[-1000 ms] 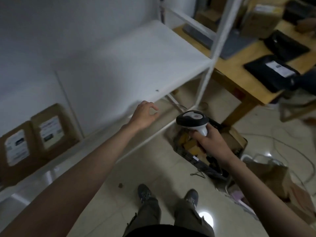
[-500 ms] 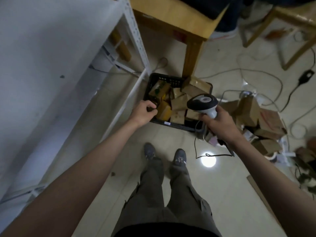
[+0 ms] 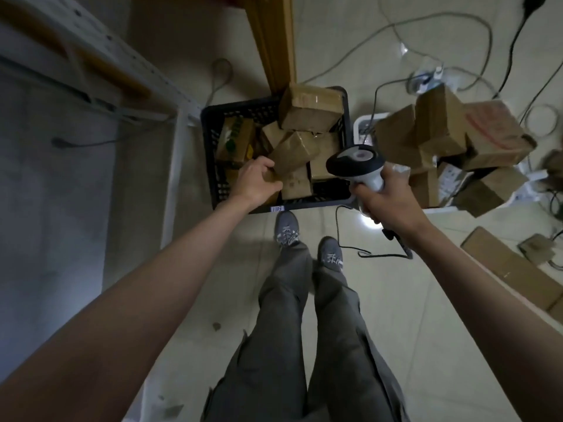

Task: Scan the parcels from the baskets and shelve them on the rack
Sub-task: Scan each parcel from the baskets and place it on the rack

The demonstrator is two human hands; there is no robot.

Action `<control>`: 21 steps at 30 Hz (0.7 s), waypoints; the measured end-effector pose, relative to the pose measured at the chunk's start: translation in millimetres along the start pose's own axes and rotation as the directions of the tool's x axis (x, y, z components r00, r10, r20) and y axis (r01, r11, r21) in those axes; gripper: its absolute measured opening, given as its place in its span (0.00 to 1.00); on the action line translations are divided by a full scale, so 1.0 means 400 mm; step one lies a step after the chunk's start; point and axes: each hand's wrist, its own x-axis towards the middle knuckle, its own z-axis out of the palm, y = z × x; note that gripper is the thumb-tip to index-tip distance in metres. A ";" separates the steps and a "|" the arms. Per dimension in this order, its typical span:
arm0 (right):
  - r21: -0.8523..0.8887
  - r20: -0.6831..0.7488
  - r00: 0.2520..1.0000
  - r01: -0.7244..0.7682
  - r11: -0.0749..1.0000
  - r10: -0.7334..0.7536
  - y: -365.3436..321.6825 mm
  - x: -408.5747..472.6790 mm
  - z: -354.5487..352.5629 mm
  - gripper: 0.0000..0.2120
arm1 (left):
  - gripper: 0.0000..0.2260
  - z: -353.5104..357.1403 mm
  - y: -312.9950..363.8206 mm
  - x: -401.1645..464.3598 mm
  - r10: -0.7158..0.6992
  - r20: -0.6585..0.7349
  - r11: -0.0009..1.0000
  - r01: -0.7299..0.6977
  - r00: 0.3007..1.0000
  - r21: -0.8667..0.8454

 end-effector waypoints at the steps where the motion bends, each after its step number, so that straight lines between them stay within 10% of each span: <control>1: 0.010 -0.004 1.000 -0.017 1.000 0.017 0.022 0.032 0.014 0.12 | 0.25 0.020 -0.004 0.044 0.000 0.007 1.000 0.000 1.000 0.016; 21: 0.216 -0.110 0.984 -0.113 0.970 0.139 0.388 0.353 0.146 0.07 | 0.45 0.389 -0.061 0.675 0.079 -0.030 0.920 -0.061 0.996 0.388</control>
